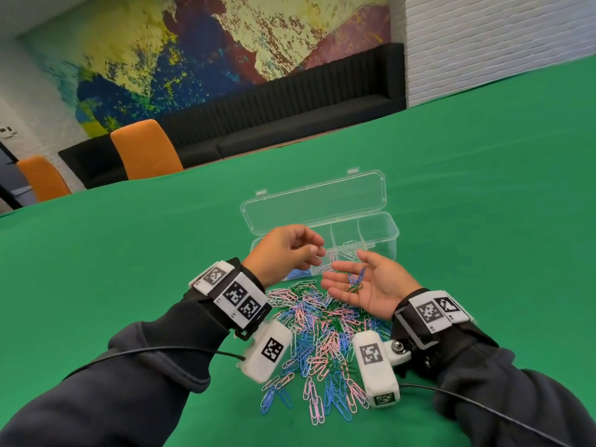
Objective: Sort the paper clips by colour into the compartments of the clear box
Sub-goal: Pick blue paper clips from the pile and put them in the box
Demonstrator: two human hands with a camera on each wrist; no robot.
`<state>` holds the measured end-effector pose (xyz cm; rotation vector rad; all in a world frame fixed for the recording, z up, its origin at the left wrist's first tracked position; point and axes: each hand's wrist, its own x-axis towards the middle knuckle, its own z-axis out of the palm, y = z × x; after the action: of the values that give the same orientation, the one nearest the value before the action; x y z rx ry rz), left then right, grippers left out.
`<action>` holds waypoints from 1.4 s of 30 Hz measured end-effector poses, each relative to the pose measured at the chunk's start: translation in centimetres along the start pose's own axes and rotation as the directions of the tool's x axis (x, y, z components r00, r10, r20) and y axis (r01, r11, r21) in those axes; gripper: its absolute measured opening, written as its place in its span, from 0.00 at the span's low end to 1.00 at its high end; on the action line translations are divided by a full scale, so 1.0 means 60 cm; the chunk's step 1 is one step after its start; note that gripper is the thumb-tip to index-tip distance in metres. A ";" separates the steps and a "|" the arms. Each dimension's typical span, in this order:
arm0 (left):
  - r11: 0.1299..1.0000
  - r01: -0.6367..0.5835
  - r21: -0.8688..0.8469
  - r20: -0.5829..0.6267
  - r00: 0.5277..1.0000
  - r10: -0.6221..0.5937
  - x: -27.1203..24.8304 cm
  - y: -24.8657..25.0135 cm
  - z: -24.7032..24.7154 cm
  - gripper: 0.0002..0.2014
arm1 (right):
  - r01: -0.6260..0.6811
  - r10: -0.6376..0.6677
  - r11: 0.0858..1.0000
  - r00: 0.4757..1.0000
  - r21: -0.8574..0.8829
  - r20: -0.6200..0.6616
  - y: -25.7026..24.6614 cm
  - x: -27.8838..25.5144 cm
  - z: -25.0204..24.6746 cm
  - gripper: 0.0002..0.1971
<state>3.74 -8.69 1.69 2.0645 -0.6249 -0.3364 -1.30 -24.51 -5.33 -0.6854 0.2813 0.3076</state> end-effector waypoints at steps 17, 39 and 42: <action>0.843 -0.061 0.535 0.127 0.992 -0.009 -0.039 -0.048 -0.035 0.06 | 0.157 -0.156 0.985 0.988 0.078 -0.024 -0.006 0.010 -0.004 0.11; 0.565 -0.099 0.819 0.279 0.929 -0.242 0.000 -0.094 -0.016 0.05 | 0.131 -0.131 0.991 0.991 0.007 -0.024 0.001 0.010 -0.005 0.12; 0.595 -0.099 0.798 0.259 0.947 -0.190 0.002 -0.074 -0.024 0.05 | 0.123 -0.124 0.992 0.992 -0.033 -0.034 0.003 0.010 -0.005 0.12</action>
<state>5.81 -5.78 -1.27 2.9489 -1.0695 -0.4861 -0.83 -24.48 -5.89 -0.7361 0.2671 0.1819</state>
